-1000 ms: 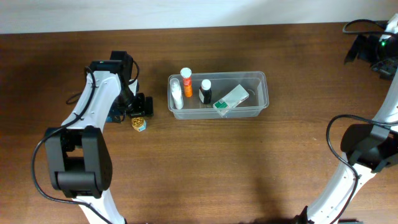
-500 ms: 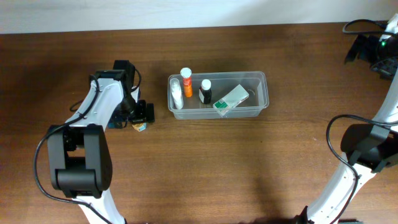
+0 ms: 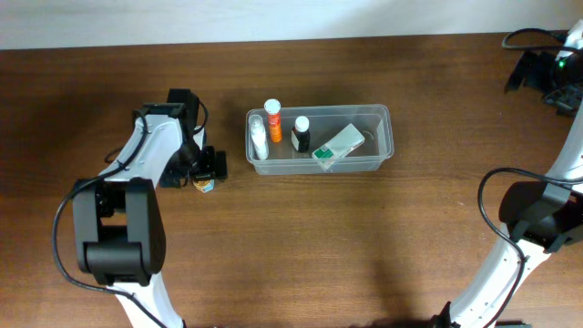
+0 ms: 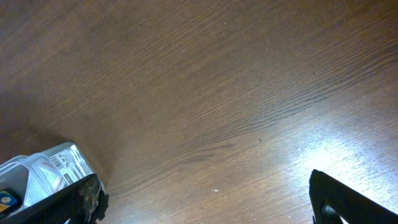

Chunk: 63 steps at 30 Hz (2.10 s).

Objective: Pack container
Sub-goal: 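Lower the left gripper and grasp the gold-lidded jar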

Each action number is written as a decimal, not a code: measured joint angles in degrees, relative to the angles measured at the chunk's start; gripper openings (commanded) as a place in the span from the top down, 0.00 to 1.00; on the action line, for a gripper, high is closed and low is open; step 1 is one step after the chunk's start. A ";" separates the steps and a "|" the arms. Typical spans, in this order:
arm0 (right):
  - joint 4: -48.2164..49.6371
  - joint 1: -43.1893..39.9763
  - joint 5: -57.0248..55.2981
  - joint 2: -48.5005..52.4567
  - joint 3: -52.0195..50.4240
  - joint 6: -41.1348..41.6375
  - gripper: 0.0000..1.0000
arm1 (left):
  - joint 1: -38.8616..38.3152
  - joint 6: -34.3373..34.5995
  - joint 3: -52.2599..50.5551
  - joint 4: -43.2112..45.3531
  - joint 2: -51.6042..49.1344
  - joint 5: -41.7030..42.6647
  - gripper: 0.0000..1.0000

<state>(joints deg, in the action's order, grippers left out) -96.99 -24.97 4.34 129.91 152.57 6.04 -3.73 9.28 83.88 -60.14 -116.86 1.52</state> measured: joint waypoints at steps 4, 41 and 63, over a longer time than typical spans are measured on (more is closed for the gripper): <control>0.00 0.00 0.00 0.00 0.00 -0.02 0.02 | 0.00 0.00 0.00 0.15 -0.79 0.00 0.01; 0.00 0.00 0.00 0.00 0.00 0.00 0.02 | 0.00 0.22 0.00 0.17 -0.79 0.00 0.11; 0.00 0.00 0.00 0.00 0.00 0.00 0.02 | 0.00 0.44 0.00 0.22 -2.99 -0.02 0.28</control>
<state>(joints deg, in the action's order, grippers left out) -96.99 -24.97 4.34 129.91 152.57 6.04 -3.73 9.72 83.88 -59.92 -119.85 1.50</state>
